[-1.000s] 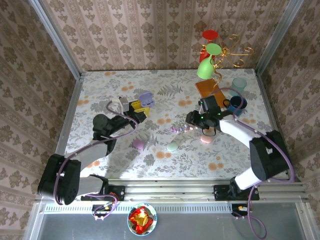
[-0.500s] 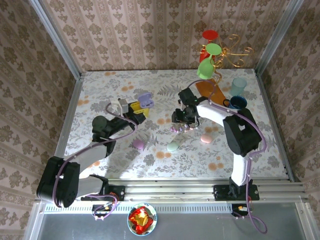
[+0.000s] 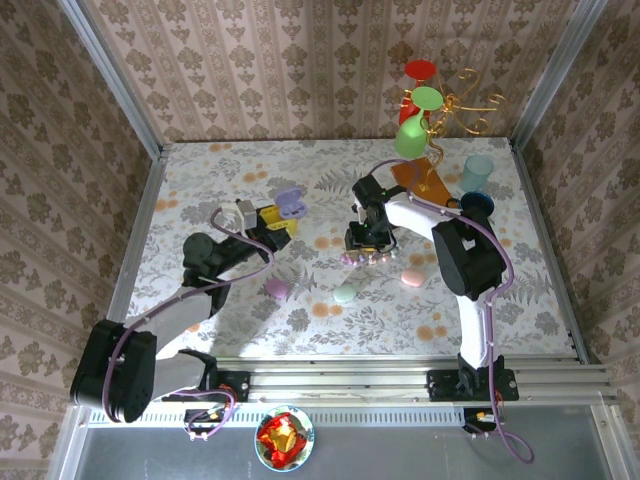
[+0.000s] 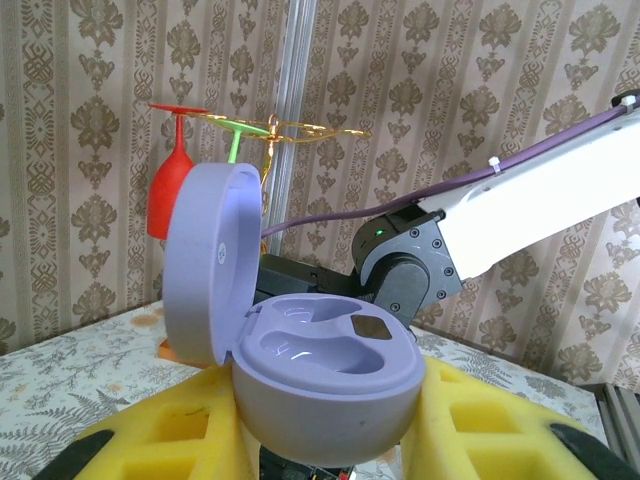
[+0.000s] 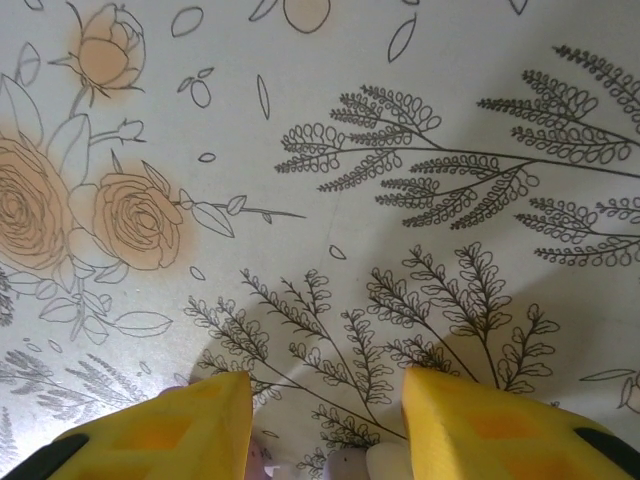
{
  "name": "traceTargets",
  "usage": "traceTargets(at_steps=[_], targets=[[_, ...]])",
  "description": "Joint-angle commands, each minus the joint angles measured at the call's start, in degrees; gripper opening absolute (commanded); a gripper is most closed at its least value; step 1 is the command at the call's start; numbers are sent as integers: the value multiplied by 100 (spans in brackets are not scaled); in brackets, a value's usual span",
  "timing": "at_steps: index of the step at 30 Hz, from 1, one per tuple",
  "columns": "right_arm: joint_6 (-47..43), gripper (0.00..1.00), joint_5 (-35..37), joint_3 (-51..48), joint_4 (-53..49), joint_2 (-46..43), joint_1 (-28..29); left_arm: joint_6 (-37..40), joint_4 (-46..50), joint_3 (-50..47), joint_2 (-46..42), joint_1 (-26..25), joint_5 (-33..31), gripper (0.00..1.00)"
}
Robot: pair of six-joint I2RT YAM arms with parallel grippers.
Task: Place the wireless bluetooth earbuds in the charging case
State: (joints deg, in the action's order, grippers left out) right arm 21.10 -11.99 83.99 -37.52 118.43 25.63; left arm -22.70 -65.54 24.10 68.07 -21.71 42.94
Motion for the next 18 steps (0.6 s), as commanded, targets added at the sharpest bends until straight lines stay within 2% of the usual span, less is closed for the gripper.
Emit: traceTargets(at_steps=[1, 6, 18], targets=[[-124, 45, -413, -283, -360, -157, -12, 164, -56, -28, -101, -27, -51, 12], [-214, 44, -893, -545, -221, -335, 4, 189, -68, -26, -67, -48, -27, 13], [39, 45, -1109, -1067, 31, -683, 116, 216, -79, -28, -41, -64, -11, 13]])
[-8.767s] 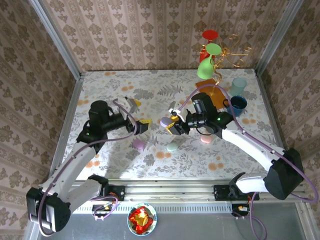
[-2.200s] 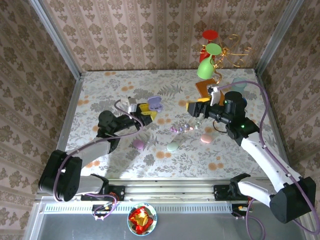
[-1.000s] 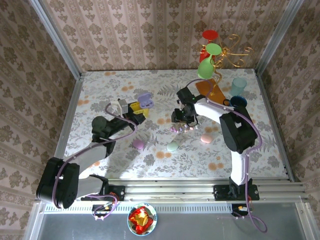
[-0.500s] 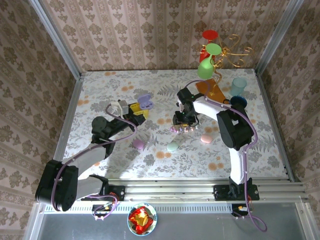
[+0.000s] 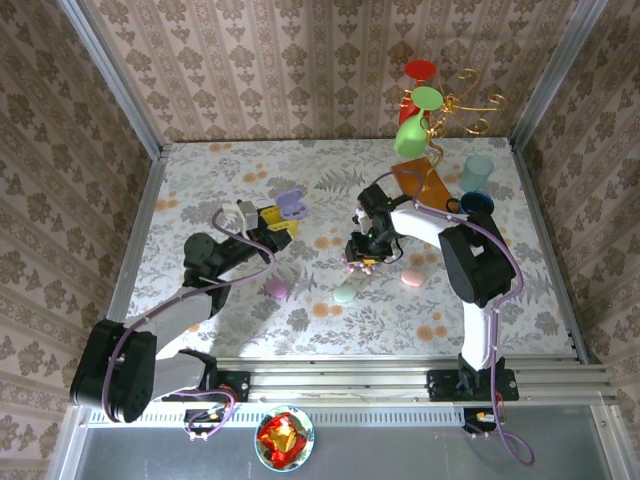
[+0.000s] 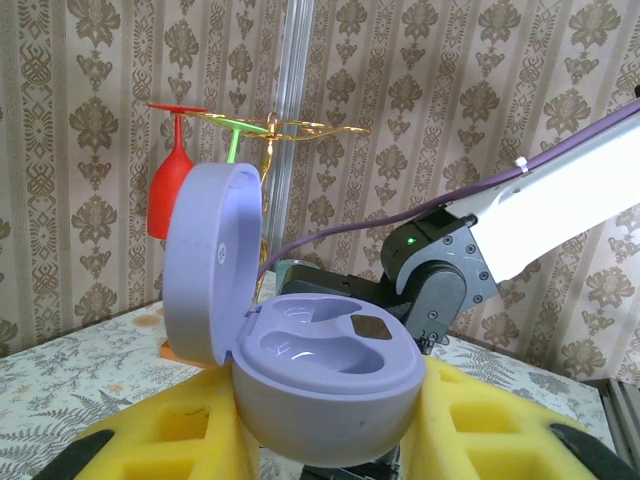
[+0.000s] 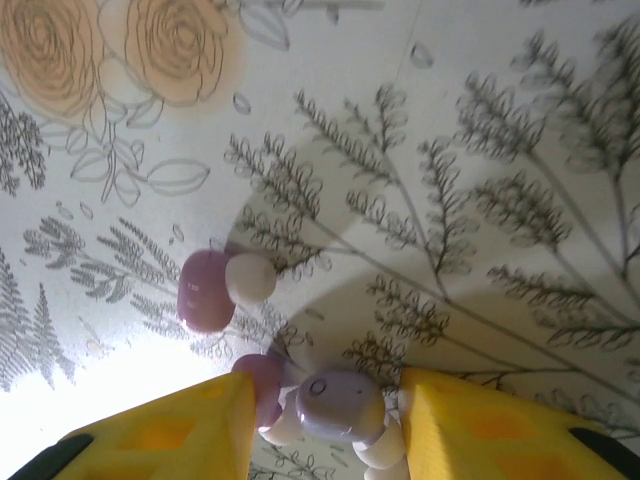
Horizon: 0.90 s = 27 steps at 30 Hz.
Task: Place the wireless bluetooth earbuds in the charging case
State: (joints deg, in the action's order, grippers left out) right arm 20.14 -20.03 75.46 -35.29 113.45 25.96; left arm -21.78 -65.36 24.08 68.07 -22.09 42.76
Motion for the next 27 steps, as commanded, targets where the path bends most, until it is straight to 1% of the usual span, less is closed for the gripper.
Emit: traceTargets(at_steps=[1, 8, 10, 13, 19, 23, 27], targets=[[176, 45, -321, -281, -138, -238, 85, 122, -92, -25, -32, -26, 5, 13], [326, 45, -757, -622, 400, -499, 103, 106, -125, 0, 63, -50, -1, 13], [359, 45, -706, -675, 567, -618, 90, 79, -168, 14, 83, -56, 21, 13], [273, 46, -482, -595, 320, -707, 21, 77, -156, 11, 50, -67, 26, 13], [47, 47, -458, -529, 240, -805, -177, 148, -61, -25, -65, -63, -3, 13], [-74, 46, -566, -243, 77, -574, -255, 216, 81, -82, -203, -66, -64, 13], [-360, 45, -880, -84, 103, -316, -286, 302, 225, -96, -326, -60, -94, 13]])
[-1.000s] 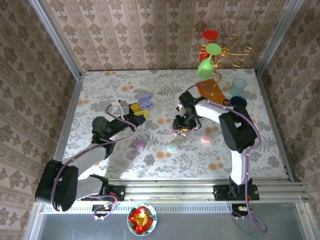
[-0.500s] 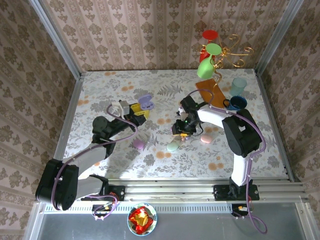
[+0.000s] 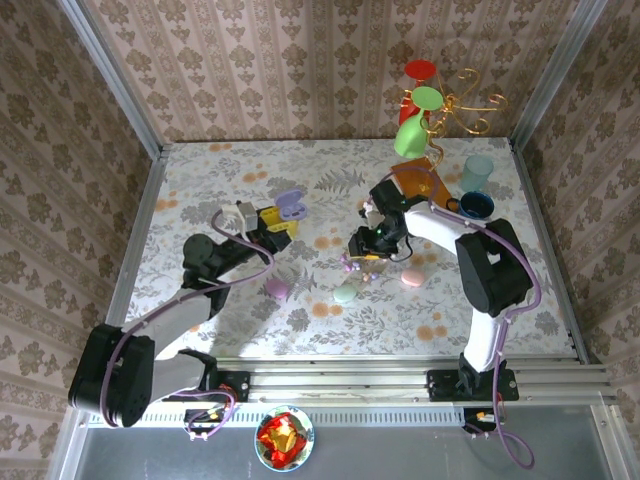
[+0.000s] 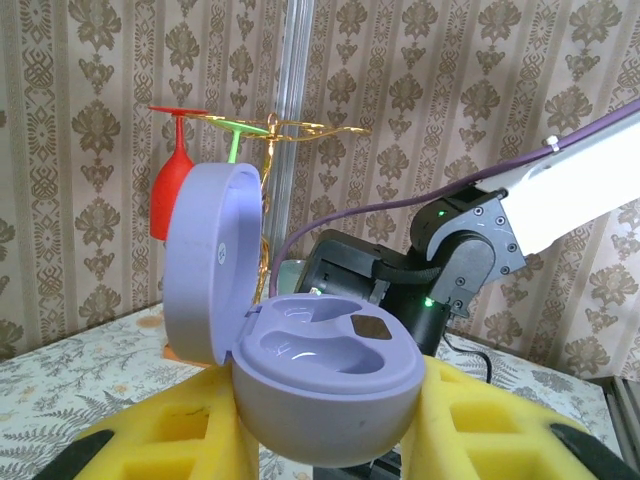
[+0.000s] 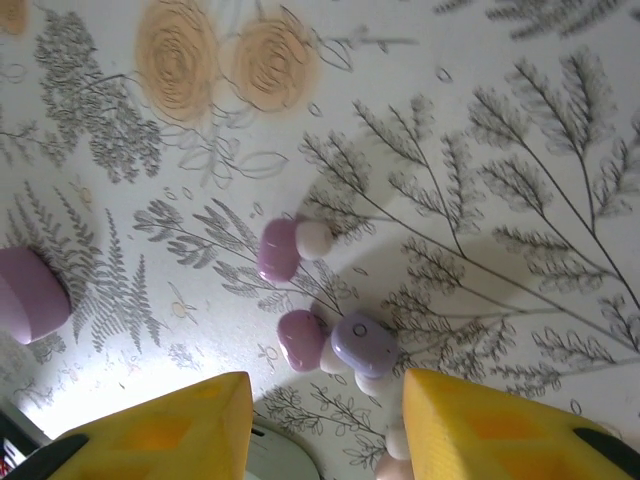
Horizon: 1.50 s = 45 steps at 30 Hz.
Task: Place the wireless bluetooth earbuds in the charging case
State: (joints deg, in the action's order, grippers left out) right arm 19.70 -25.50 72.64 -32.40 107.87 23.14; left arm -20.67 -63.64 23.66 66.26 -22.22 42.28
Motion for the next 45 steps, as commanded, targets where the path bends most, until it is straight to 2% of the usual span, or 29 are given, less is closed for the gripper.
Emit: traceTargets(at_steps=[1, 9, 18, 28, 37, 45], targets=[[-425, 45, -431, 251, -233, 323, -28, 186, 75, -54, -161, -54, -54, 13], [-1205, 46, -607, 627, -544, 767, -88, 244, 211, 24, -167, -63, -50, 13], [-1800, 42, -1022, 682, -874, 1036, -168, 281, 272, 16, -161, -116, -51, 13], [-1856, 36, -940, 565, -890, 1095, -220, 293, 265, 18, -141, -134, -45, 13], [-1813, 25, -834, 470, -837, 1016, -231, 282, 254, 14, -148, -151, -66, 13], [-1521, 20, -693, 188, -529, 663, -226, 350, 273, -38, -175, -186, -197, 13]])
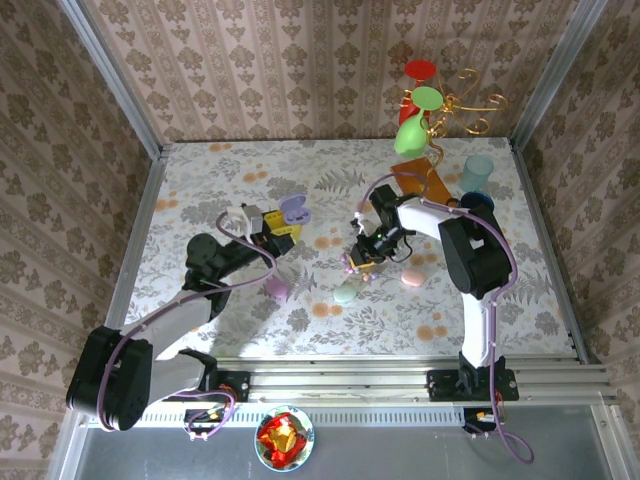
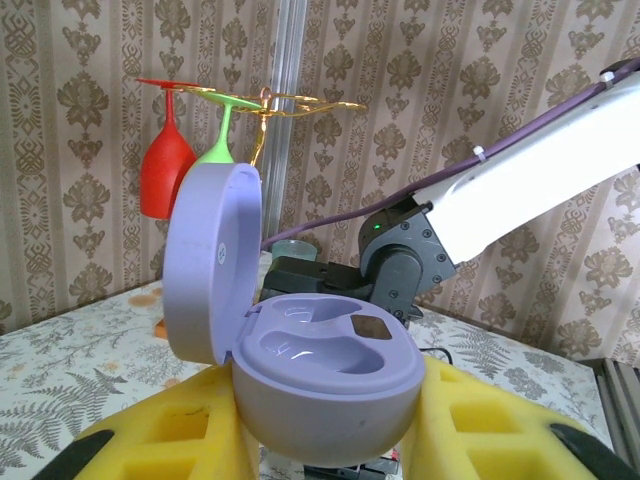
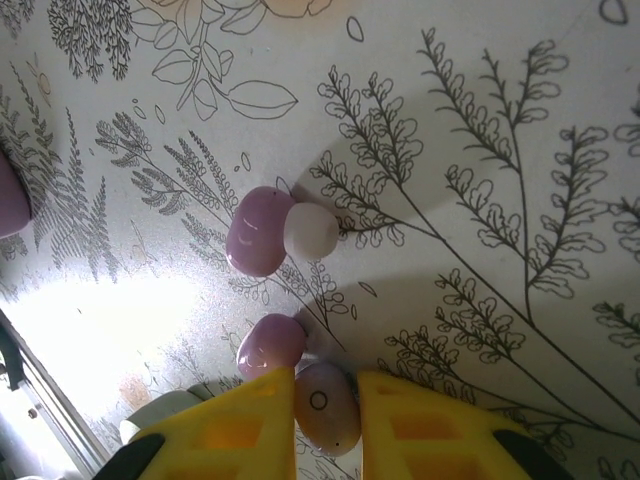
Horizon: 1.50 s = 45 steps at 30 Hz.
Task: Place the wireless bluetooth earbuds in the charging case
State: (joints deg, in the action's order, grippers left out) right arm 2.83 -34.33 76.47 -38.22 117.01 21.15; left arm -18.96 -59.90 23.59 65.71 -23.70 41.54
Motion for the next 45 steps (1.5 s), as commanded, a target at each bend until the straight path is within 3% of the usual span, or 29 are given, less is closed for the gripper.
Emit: traceTargets(at_steps=[1, 5, 9, 15, 23, 33, 45], targets=[[275, 20, 279, -263, 147, -362, -29, 218, -101, -38, -122, -44, -190, 13], [898, 19, 744, -662, 706, -957, -38, 473, -31, -69, -56, -125, -654, 12], [1935, 17, 1784, -1150, 1489, -1635, -48, 925, -17, -101, 232, -209, -1021, 12], [3093, 13, 2877, -1570, 1779, -2432, -45, 1313, -583, -28, 959, -566, -1639, 12], [3722, 12, 3171, -1670, 1693, -3143, -8, 1959, -661, 305, 1640, -678, -2175, 11], [3690, 14, 3176, -1096, 1584, -3325, 445, 1912, -1031, 626, 2330, -855, -1880, 12], [3550, 15, 2893, -27, 1618, -3065, 1143, 1864, -972, 738, 2489, -864, -1412, 12]])
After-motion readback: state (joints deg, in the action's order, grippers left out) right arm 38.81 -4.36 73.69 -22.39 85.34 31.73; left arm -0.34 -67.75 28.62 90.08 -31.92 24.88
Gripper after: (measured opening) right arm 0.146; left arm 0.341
